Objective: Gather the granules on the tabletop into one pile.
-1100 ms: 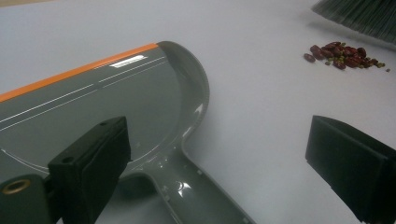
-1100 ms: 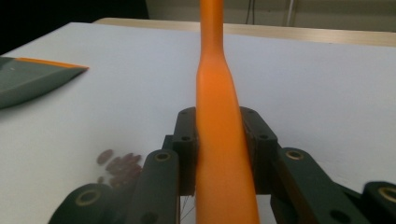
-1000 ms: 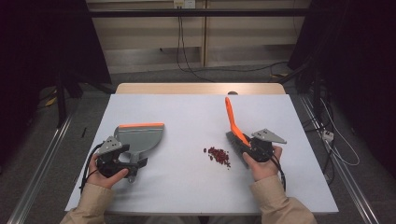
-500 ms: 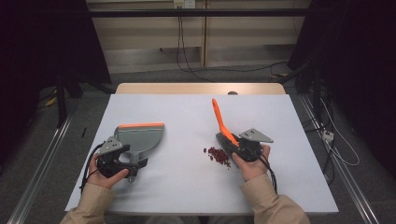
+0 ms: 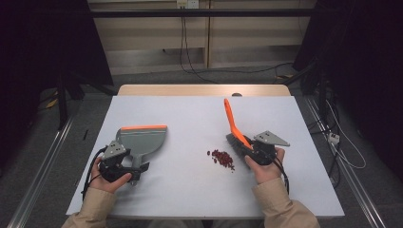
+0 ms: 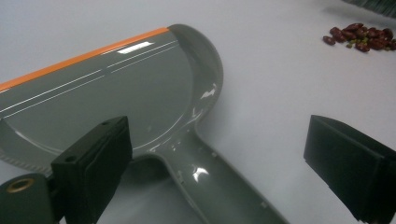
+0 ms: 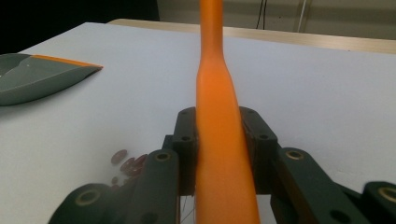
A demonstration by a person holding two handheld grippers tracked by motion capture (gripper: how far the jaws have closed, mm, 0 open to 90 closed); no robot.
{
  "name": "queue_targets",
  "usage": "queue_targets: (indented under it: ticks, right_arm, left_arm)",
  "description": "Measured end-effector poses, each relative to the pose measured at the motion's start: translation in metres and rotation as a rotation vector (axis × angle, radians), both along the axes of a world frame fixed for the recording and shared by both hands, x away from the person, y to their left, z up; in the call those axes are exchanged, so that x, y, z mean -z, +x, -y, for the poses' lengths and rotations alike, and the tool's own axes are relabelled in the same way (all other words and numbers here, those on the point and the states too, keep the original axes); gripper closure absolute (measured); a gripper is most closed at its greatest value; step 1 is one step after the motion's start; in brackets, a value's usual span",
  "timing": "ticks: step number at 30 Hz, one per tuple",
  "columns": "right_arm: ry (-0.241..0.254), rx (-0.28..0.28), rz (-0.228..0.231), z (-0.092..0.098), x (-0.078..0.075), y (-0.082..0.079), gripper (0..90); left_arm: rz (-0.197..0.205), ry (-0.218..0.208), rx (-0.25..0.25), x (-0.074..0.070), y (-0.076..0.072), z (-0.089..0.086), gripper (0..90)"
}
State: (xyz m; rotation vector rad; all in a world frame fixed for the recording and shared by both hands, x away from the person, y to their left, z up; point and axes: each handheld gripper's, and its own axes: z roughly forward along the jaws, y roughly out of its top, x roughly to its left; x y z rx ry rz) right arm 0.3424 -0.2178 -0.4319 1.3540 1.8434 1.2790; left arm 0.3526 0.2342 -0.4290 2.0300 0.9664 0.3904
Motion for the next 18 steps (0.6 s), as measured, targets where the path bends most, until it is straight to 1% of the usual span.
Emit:
queue_targets:
  ticks: [1,4,6,9,11,13,14,15,18]
  right_arm:
    - [0.004,-0.006,0.002,0.0002,-0.0001,-0.0003,70.9]
    - [0.014,-0.030,0.012,0.0009,-0.0019,-0.0007,70.9]
    - [0.029,-0.060,0.021,0.0010,-0.0043,-0.0012,70.9]
    - [0.026,-0.117,0.045,-0.0012,-0.0077,-0.0024,70.9]
    - [0.042,-0.143,0.050,-0.0030,-0.0092,-0.0030,71.0]
    - [0.055,-0.151,0.045,-0.0030,-0.0094,-0.0031,70.9]
    - [0.051,-0.153,0.045,-0.0028,-0.0090,-0.0028,71.0]
    - [0.050,-0.149,0.043,-0.0022,-0.0084,-0.0025,71.0]
    - [0.050,-0.143,0.040,0.0000,-0.0068,-0.0017,71.0]
  left_arm:
    - [-0.003,-0.004,-0.011,0.0008,-0.0004,-0.0010,7.8]
    - [0.001,-0.009,-0.020,0.0011,-0.0008,-0.0048,8.1]
    - [-0.002,-0.012,-0.026,0.0011,-0.0014,-0.0062,8.1]
    - [-0.014,-0.006,-0.022,0.0019,-0.0015,-0.0076,8.0]
    - [-0.014,-0.010,-0.028,0.0029,-0.0019,-0.0066,8.1]
    - [-0.014,-0.006,-0.025,0.0030,-0.0016,-0.0058,8.0]
    - [-0.016,-0.006,-0.029,0.0035,-0.0017,-0.0049,8.0]
    - [-0.020,0.005,-0.026,0.0036,-0.0015,-0.0048,8.0]
    - [-0.012,0.040,-0.041,0.0050,-0.0022,-0.0037,8.1]
